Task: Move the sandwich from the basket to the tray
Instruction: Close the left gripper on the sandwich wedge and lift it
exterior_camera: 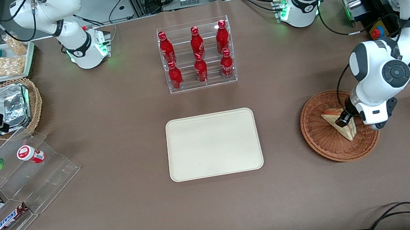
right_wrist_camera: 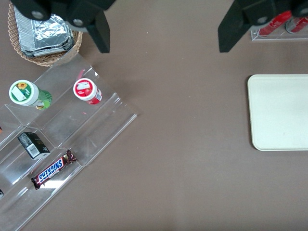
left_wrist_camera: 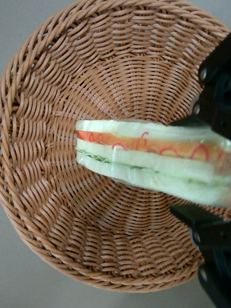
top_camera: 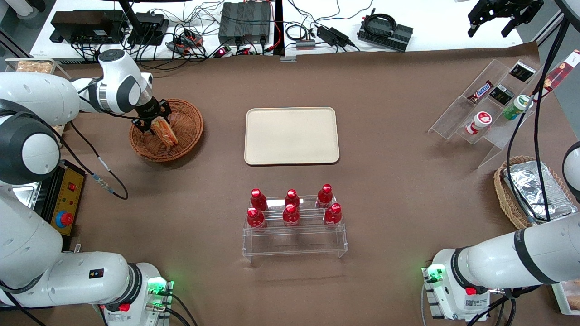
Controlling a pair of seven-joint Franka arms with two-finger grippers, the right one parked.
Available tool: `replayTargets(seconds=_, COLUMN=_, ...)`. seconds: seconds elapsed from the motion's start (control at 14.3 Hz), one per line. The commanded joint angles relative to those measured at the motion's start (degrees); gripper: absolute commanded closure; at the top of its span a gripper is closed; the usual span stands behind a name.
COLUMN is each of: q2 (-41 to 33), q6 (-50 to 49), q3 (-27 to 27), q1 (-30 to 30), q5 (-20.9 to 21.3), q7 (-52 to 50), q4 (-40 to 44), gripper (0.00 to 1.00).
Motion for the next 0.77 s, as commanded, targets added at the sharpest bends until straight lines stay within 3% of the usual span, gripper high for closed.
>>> replayTargets(seconds=0.0, q2=-0.6, q6=-4.4, q3=-0.4, q1=-0.3, q5=-0.4, q7=-1.3, q4=2.1, gripper=0.91)
replayTargets(seconds=0.28, q2=-0.7, q6=-19.6, q3=-0.9, q1=-1.1, q5=-0.3, q7=-0.5, q4=11.1, gripper=0.92)
replayTargets(seconds=0.7, q2=0.5, q6=-20.5, q3=-3.2, q1=-9.6, q5=0.0, q7=-0.2, q4=14.2, gripper=0.93)
